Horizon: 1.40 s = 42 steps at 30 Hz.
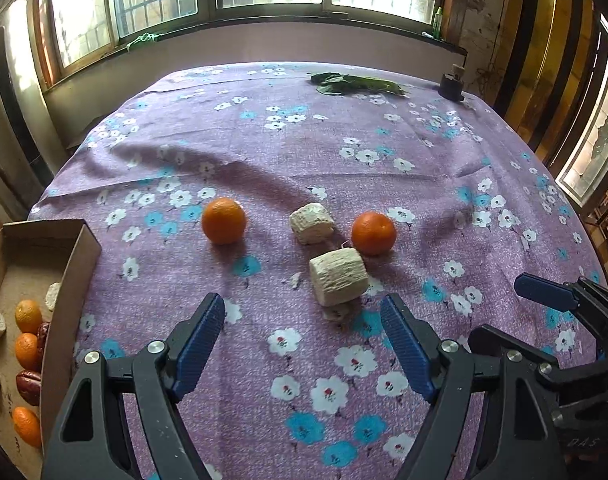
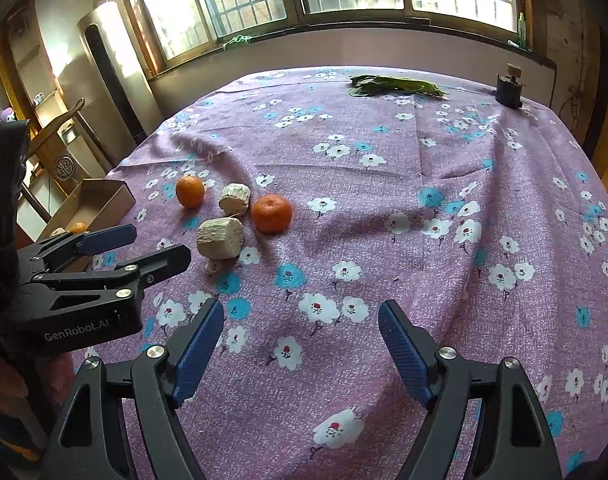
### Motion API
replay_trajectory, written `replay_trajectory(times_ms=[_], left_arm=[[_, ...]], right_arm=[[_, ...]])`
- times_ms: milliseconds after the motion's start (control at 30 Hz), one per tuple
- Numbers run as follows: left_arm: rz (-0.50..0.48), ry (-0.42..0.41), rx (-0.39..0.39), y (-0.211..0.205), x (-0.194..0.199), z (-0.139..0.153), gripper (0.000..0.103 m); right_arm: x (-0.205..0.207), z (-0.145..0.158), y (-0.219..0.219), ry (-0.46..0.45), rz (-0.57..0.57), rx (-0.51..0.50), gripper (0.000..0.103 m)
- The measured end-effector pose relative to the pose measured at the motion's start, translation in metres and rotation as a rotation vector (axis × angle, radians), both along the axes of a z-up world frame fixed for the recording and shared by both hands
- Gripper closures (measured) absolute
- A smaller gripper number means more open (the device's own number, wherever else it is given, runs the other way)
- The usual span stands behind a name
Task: Organize fruits
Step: 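Withdraw both open tools from the box toward the remaining items, then grasp a white cylindrical block with the left tool while the right tool grasps an orange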
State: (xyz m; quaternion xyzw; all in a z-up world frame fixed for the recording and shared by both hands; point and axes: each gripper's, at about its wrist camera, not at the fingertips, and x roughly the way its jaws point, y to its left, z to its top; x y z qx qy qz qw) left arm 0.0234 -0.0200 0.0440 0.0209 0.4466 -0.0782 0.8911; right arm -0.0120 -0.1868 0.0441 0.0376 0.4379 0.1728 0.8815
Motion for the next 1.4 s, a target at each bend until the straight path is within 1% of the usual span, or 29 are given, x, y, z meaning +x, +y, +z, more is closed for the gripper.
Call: replay_trajectory(times_ms=[133, 233, 267, 300, 333, 367, 400, 467, 500, 567, 667, 767, 933, 1167, 1233, 1367, 1400], left_arm=[[-0.005, 0.024, 0.021, -0.013, 0.016, -0.011, 0.024], [-0.013, 0.020, 0.042, -0.019, 0.021, -0.017, 0.024], [-0.010, 0.016, 0.044, -0.018, 0.022, -0.018, 0.028], [-0.008, 0.014, 0.040, -0.018, 0.024, -0.020, 0.037], [-0.013, 0.028, 0.018, -0.016, 0.026, -0.022, 0.057], [-0.027, 0.054, -0.026, -0.014, 0.029, -0.024, 0.069], [-0.036, 0.068, -0.053, -0.013, 0.030, -0.025, 0.070], [-0.031, 0.042, -0.010, -0.014, 0.028, -0.024, 0.071], [-0.027, 0.034, -0.003, -0.013, 0.027, -0.024, 0.071], [-0.013, 0.038, -0.021, -0.005, 0.026, -0.023, 0.071], [0.013, 0.010, 0.011, 0.004, 0.020, -0.016, 0.071], [0.035, -0.008, 0.036, 0.014, 0.017, -0.011, 0.071], [0.071, -0.012, 0.046, 0.028, 0.017, -0.010, 0.071], [0.093, -0.019, 0.056, 0.038, 0.014, -0.011, 0.071], [0.100, -0.014, 0.054, 0.041, 0.014, -0.012, 0.071], [0.116, -0.005, 0.050, 0.047, 0.016, -0.014, 0.071], [0.117, -0.003, 0.050, 0.047, 0.016, -0.015, 0.071]], right_arm=[[0.002, -0.003, -0.007, 0.003, -0.012, -0.003, 0.019], [0.003, -0.005, -0.010, 0.007, -0.009, 0.014, 0.019], [0.004, -0.005, -0.009, 0.008, -0.004, 0.016, 0.019], [0.005, -0.006, -0.008, 0.008, -0.001, 0.013, 0.019], [0.006, -0.006, -0.007, 0.008, 0.002, 0.008, 0.019], [0.007, -0.005, -0.005, 0.009, 0.008, 0.004, 0.019], [0.008, -0.005, -0.003, 0.010, 0.013, -0.002, 0.019], [0.012, -0.004, 0.002, 0.005, 0.023, -0.015, 0.019], [0.016, -0.003, 0.004, 0.003, 0.028, -0.018, 0.019], [0.023, -0.003, 0.009, 0.005, 0.039, -0.019, 0.019], [0.036, -0.005, 0.017, 0.006, 0.052, -0.019, 0.019], [0.046, -0.006, 0.028, 0.005, 0.068, -0.046, 0.019], [0.056, -0.007, 0.042, 0.007, 0.080, -0.059, 0.019], [0.066, -0.011, 0.055, 0.000, 0.107, -0.086, 0.020], [0.069, -0.011, 0.056, -0.001, 0.115, -0.082, 0.028], [0.077, -0.012, 0.060, 0.003, 0.133, -0.087, 0.037], [0.080, -0.013, 0.061, 0.006, 0.137, -0.090, 0.041]])
